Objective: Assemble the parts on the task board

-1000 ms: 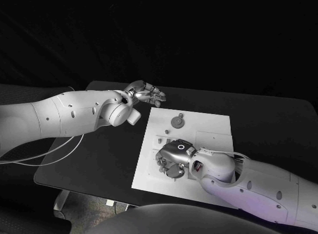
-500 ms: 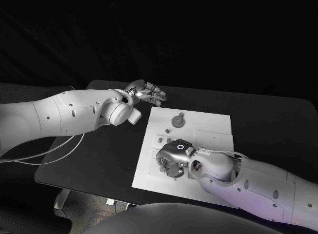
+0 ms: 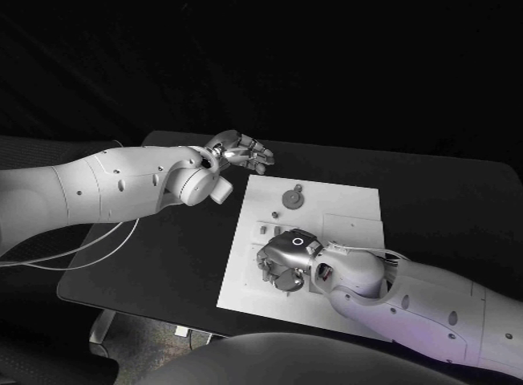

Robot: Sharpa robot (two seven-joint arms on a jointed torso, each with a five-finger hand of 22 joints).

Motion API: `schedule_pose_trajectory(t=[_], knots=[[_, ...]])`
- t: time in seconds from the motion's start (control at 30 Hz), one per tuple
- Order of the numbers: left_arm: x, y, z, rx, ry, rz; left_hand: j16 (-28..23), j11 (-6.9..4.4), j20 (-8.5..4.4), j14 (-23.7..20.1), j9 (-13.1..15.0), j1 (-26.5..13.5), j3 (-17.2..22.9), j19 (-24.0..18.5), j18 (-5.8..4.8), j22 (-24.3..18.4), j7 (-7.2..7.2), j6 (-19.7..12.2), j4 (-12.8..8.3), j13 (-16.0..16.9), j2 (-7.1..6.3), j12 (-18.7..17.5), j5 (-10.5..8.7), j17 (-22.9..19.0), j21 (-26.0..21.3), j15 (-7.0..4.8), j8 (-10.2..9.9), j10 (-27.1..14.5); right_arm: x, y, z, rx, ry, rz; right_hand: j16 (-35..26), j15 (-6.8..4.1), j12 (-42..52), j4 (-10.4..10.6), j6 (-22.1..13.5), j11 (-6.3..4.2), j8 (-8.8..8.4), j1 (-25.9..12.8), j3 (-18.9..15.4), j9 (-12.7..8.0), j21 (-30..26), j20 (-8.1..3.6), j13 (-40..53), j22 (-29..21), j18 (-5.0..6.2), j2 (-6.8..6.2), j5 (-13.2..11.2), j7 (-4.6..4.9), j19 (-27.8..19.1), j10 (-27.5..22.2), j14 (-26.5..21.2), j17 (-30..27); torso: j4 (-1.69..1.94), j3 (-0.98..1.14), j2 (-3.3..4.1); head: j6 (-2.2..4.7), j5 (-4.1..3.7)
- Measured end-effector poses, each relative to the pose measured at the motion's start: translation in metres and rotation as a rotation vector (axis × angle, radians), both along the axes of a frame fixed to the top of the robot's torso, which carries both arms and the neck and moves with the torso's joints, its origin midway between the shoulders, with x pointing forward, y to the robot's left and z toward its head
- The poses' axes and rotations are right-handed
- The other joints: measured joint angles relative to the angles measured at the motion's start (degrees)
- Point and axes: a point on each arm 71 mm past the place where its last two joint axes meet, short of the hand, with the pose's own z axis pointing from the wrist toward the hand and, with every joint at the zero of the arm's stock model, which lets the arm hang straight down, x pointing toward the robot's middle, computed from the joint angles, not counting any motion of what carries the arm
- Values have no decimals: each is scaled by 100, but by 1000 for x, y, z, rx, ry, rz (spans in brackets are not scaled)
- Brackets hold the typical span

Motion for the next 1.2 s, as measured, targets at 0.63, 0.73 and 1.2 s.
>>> schedule_pose_trajectory(t=[0.63,0.73,1.2], knots=[[0,4,0,3,0,7,-22,0,0,0,-5,0,0,0,0,1,0,0,0,-5,0,0,0,10,0,0,0,0,1,-19,14,65,1,-41,18,176,-223,32,-296,183,-102,-147,-202,-96,-10,50,-107,0,-13,-282,0,113,-91,-427,-131,40,-3,4,-1,29,-43],[0,5,0,4,1,10,-22,0,0,0,-5,0,0,0,0,1,0,0,0,-4,0,0,0,10,0,0,0,0,6,-24,31,121,-12,-64,55,189,-223,32,-296,183,-102,-147,-202,-97,-10,54,-107,0,-13,-282,0,112,-89,-427,-118,54,-5,4,-1,43,-59],[4,14,-1,17,-2,34,-22,0,0,0,-4,0,0,0,-1,-4,0,0,0,-4,0,0,0,19,0,0,0,0,53,-85,102,282,-59,-260,89,99,-12,112,-295,64,-64,-184,-219,-110,35,40,-10,0,-13,-245,-1,112,8,-135,-10,54,-23,14,-10,246,-282]])
